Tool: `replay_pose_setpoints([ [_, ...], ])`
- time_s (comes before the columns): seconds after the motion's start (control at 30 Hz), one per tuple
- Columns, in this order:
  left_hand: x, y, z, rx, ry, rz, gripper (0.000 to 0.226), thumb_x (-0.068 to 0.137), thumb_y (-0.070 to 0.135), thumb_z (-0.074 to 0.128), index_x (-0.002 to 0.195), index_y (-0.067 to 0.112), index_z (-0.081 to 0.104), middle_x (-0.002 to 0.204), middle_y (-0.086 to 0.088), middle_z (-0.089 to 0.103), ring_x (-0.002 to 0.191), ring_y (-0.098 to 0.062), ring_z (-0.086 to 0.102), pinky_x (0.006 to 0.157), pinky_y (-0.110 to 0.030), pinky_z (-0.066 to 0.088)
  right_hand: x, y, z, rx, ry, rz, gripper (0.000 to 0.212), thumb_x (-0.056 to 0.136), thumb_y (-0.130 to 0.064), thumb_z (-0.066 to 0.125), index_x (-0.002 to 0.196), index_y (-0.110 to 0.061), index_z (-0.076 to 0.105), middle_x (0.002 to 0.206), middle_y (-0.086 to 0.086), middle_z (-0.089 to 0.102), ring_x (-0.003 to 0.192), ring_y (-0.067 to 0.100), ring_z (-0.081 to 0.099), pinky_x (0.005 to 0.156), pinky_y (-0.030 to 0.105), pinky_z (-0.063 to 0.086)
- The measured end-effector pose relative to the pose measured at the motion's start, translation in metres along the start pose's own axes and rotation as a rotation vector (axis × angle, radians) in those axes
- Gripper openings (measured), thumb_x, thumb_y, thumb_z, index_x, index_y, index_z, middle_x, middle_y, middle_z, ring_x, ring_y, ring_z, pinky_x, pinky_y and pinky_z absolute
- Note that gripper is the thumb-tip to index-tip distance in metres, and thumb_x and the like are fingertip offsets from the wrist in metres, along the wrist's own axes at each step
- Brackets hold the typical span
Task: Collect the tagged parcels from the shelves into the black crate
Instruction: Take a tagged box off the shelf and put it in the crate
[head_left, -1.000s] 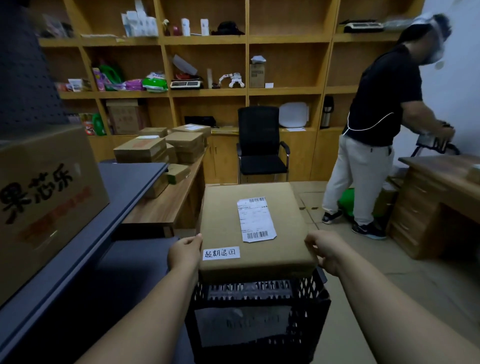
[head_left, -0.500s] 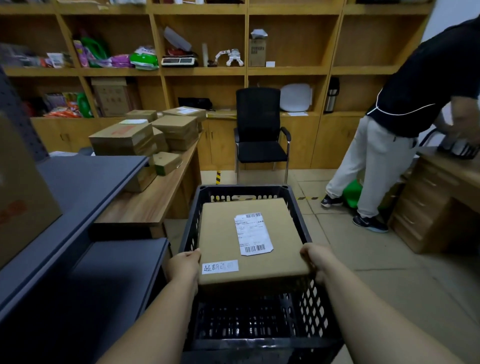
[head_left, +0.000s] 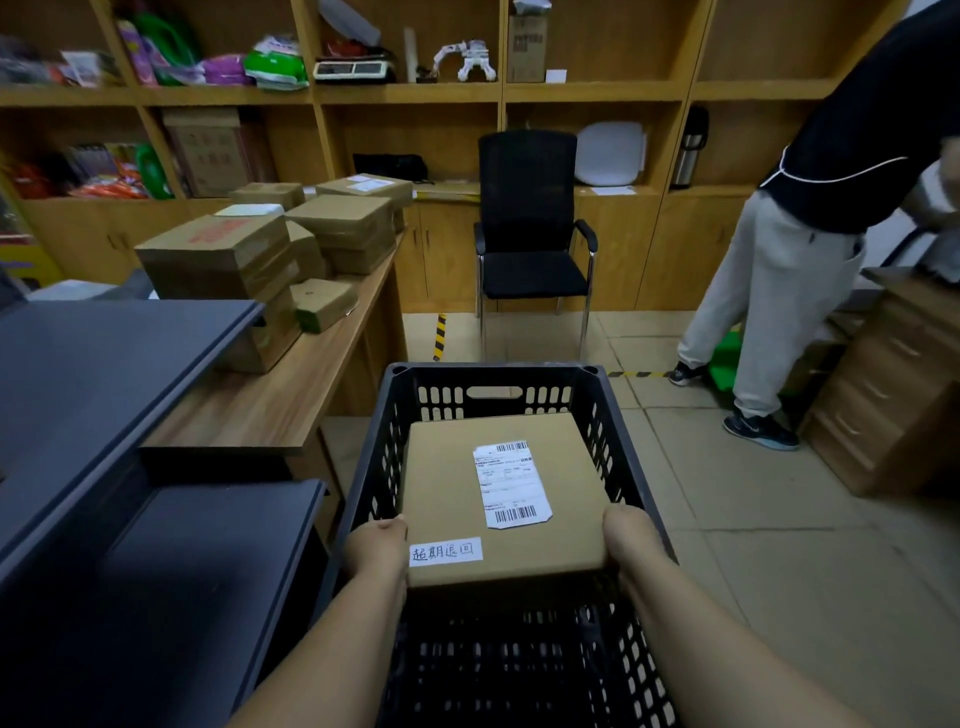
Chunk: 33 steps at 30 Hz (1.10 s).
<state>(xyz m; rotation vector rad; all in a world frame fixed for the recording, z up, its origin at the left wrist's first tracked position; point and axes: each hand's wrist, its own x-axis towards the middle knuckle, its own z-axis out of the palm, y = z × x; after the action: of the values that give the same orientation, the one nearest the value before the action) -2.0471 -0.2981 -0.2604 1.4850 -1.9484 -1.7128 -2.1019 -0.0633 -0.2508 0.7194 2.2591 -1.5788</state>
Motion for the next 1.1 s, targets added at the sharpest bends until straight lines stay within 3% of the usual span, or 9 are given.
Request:
replay_pose_setpoints([
  [0.1, 0.011, -0.008, 0.009, 0.009, 0.019, 0.001, 0.021, 0.091, 0.019, 0.055, 0.075, 0.008, 0.063, 0.065, -0.009, 0.058, 0.059, -0.025, 0.052, 0.057, -0.028, 0.04, 0.018, 0.006, 0.012, -0.016, 0.04, 0.076, 0.032, 0.095, -0.005, 0.034, 0.064, -0.008, 0.041, 0.066, 0.006, 0.041, 0.068, 0.023, 0.045, 0.062, 0.027, 0.035],
  [0.2, 0.023, -0.017, 0.017, 0.031, 0.005, -0.002, 0.018, 0.092, 0.018, 0.055, 0.087, 0.006, 0.067, 0.08, -0.015, 0.066, 0.075, -0.032, 0.062, 0.07, -0.033, 0.048, 0.037, 0.013, 0.023, -0.068, 0.065, 0.092, 0.032, 0.092, 0.0, 0.033, 0.062, -0.006, 0.039, 0.069, 0.011, 0.043, 0.077, 0.027, 0.045, 0.07, 0.034, 0.033],
  [0.33, 0.038, -0.03, 0.032, -0.01, 0.023, -0.05, 0.017, 0.092, 0.017, 0.055, 0.092, 0.005, 0.068, 0.088, -0.017, 0.065, 0.077, -0.032, 0.062, 0.071, -0.034, 0.049, 0.051, 0.017, 0.031, -0.186, 0.063, 0.027, 0.022, 0.092, -0.008, 0.038, 0.083, -0.008, 0.058, 0.092, 0.01, 0.055, 0.075, 0.024, 0.048, 0.066, 0.027, 0.036],
  [0.47, 0.052, -0.038, 0.045, -0.045, 0.005, -0.102, 0.017, 0.091, 0.013, 0.054, 0.094, 0.005, 0.068, 0.097, -0.021, 0.067, 0.087, -0.038, 0.064, 0.073, -0.037, 0.052, 0.061, 0.023, 0.039, -0.045, 0.063, 0.073, 0.02, 0.086, -0.015, 0.045, 0.073, -0.011, 0.06, 0.078, 0.006, 0.062, 0.067, 0.024, 0.053, 0.059, 0.026, 0.034],
  [0.63, 0.068, -0.045, 0.058, -0.048, 0.011, -0.09, 0.017, 0.09, 0.01, 0.053, 0.095, 0.005, 0.069, 0.09, -0.018, 0.068, 0.084, -0.036, 0.065, 0.07, -0.033, 0.049, 0.073, 0.039, 0.051, 0.087, 0.023, 0.105, 0.031, 0.089, -0.017, 0.041, 0.108, -0.013, 0.066, 0.103, 0.01, 0.069, 0.095, 0.032, 0.064, 0.078, 0.035, 0.047],
  [0.8, 0.085, -0.052, 0.071, -0.012, 0.007, -0.083, 0.018, 0.09, 0.01, 0.051, 0.095, 0.007, 0.068, 0.092, -0.017, 0.068, 0.087, -0.037, 0.064, 0.078, -0.04, 0.053, 0.088, 0.05, 0.059, 0.135, 0.024, 0.122, 0.029, 0.088, -0.013, 0.042, 0.1, -0.011, 0.068, 0.092, 0.01, 0.071, 0.079, 0.027, 0.062, 0.067, 0.031, 0.042],
  [1.0, 0.102, -0.06, 0.083, 0.0, -0.001, -0.07, 0.015, 0.086, 0.008, 0.051, 0.082, 0.013, 0.065, 0.09, -0.018, 0.069, 0.086, -0.038, 0.065, 0.081, -0.041, 0.053, 0.107, 0.059, 0.069, 0.13, 0.026, 0.131, 0.032, 0.086, -0.011, 0.043, 0.108, -0.013, 0.066, 0.098, 0.012, 0.071, 0.092, 0.034, 0.065, 0.08, 0.04, 0.048],
  [1.1, 0.111, -0.064, 0.088, 0.018, -0.009, -0.075, 0.015, 0.086, 0.008, 0.052, 0.079, 0.013, 0.065, 0.089, -0.019, 0.07, 0.085, -0.039, 0.065, 0.083, -0.046, 0.054, 0.115, 0.063, 0.071, 0.139, 0.047, 0.142, 0.033, 0.087, -0.011, 0.043, 0.111, -0.015, 0.065, 0.097, 0.009, 0.071, 0.085, 0.03, 0.064, 0.07, 0.033, 0.047],
])
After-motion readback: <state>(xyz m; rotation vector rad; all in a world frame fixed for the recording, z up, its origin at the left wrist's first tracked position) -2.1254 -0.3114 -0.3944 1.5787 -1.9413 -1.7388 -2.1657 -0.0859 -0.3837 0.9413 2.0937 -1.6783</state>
